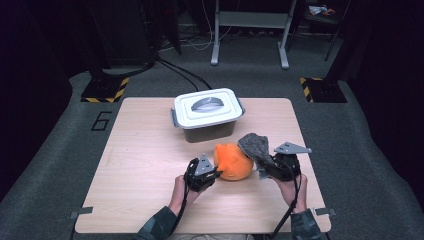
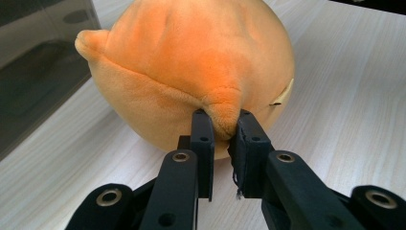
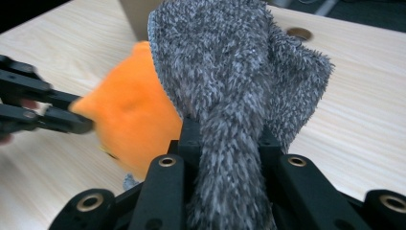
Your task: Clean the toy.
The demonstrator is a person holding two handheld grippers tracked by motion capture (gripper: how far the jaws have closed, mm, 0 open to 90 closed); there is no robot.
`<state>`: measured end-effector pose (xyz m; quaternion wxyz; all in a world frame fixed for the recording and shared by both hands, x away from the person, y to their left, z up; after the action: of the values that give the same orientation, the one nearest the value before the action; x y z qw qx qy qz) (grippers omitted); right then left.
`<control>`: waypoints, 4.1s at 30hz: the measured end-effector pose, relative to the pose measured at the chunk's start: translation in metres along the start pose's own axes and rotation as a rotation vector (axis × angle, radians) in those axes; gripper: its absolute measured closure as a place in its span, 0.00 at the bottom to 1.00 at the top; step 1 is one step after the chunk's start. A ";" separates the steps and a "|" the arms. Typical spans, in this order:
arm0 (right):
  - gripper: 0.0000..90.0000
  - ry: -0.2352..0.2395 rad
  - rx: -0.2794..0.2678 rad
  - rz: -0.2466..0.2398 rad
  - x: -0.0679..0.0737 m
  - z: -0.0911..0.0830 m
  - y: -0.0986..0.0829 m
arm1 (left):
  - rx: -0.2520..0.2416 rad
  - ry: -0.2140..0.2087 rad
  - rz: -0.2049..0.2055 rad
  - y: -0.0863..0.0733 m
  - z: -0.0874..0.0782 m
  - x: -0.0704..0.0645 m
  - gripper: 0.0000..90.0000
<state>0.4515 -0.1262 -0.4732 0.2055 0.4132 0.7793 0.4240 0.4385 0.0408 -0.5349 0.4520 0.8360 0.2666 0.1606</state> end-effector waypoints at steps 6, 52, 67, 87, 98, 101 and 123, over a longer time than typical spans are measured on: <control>0.80 0.037 0.018 -0.047 0.017 0.015 0.010 | 0.007 -0.011 0.008 0.002 0.000 -0.001 0.89; 0.81 0.107 0.070 -0.122 0.057 0.066 0.029 | -0.035 -0.006 0.038 0.005 0.010 0.002 0.83; 0.79 0.043 0.069 -0.098 0.036 0.056 0.020 | -0.037 -0.009 -0.010 0.002 0.010 0.003 0.82; 0.79 -0.052 0.095 0.042 -0.017 0.045 -0.023 | -0.032 -0.010 -0.032 0.001 0.010 0.003 0.82; 0.80 -0.076 0.161 0.109 -0.034 0.058 -0.054 | -0.034 -0.012 -0.047 0.001 0.010 0.004 0.81; 0.80 -0.086 0.200 0.126 -0.036 0.067 -0.066 | -0.037 -0.012 -0.048 0.001 0.010 0.004 0.81; 0.81 -0.017 0.055 -0.022 0.012 0.023 0.014 | -0.042 -0.010 -0.011 0.005 0.010 0.002 0.81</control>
<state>0.4665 -0.1013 -0.4736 0.2052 0.4137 0.7934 0.3966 0.4466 0.0330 -0.5359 0.4718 0.8254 0.2657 0.1596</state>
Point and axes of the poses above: each handheld gripper's, and its own axes: z roughly forward along the jaws, y roughly out of its top, x roughly to its left, the point moved 10 cm from there along z, roughly forward along the jaws, and after that the axes turned 2 degrees about -z, right-handed, at the moved point
